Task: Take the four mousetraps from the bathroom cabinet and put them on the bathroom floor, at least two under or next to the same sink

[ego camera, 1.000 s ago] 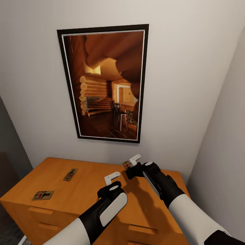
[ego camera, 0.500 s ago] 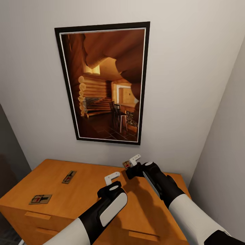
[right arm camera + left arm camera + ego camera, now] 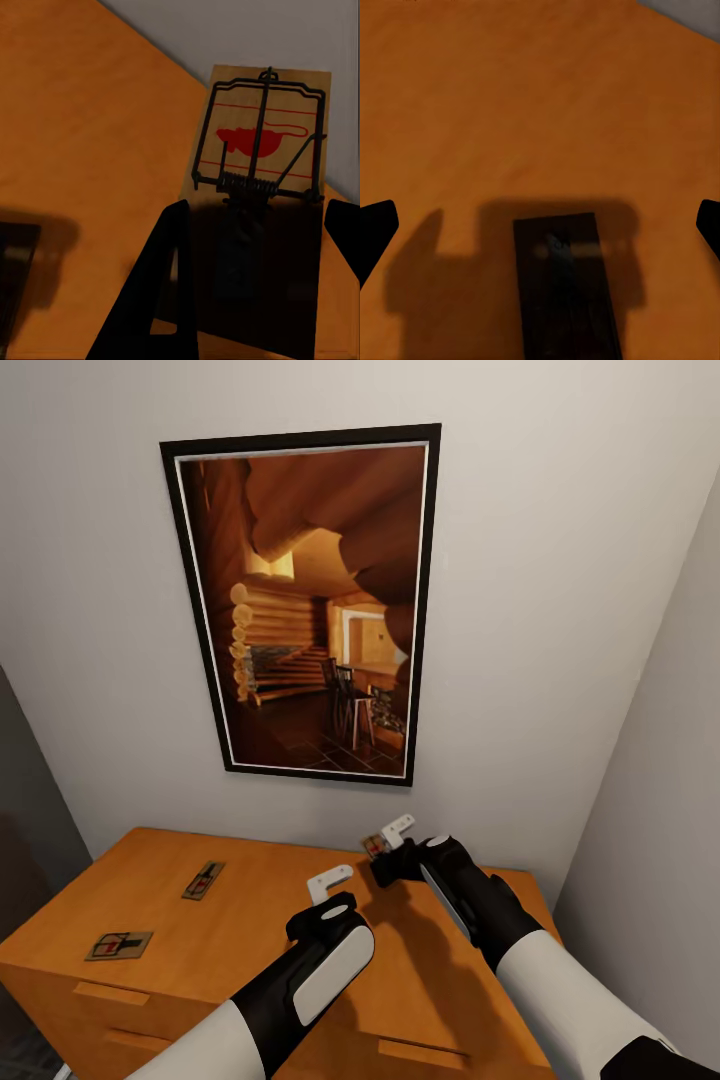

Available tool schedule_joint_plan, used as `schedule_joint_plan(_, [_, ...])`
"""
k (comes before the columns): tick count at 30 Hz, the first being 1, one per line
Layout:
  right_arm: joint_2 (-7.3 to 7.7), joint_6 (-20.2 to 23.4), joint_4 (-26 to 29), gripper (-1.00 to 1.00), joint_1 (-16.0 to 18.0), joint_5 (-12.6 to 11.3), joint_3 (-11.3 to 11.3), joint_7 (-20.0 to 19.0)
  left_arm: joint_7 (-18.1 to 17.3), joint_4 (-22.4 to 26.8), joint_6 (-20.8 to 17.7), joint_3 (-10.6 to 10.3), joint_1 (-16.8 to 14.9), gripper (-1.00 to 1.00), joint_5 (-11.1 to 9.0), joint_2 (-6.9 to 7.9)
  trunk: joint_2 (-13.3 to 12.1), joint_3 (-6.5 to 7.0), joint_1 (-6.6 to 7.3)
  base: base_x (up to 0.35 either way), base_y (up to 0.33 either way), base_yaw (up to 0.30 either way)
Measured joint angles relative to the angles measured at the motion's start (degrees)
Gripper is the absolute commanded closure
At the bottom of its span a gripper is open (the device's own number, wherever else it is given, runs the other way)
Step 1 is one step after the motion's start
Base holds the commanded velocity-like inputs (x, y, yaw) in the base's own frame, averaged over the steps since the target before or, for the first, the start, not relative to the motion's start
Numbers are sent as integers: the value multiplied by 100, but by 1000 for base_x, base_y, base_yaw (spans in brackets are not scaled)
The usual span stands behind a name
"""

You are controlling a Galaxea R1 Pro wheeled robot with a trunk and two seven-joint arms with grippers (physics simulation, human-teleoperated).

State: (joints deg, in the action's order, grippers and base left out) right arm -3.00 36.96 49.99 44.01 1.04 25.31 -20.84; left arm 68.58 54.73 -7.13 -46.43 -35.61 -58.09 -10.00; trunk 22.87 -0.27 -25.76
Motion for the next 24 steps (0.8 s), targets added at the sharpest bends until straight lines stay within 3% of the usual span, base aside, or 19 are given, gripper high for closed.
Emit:
schedule_joint_plan(8, [127, 805, 16, 100, 0, 203, -13, -38, 1, 0, 0, 2, 0, -100, -1, 0, 0, 0, 0, 0, 0, 0])
schedule_joint_plan(15, [179, 1058, 42, 100, 0, 224, -26, -47, 0, 0, 0, 5, 1, -100, 0, 0, 0, 0, 0, 0, 0, 0])
schedule_joint_plan(19, [183, 1507, 121, 100, 0, 232, -43, -47, 3, 0, 0, 7, -1, -100, 0, 0, 0, 0, 0, 0, 0, 0])
schedule_joint_plan(24, [184, 1716, 166, 100, 0, 236, -40, -47, 6, 0, 0, 8, -1, -100, 0, 0, 0, 0, 0, 0, 0, 0])
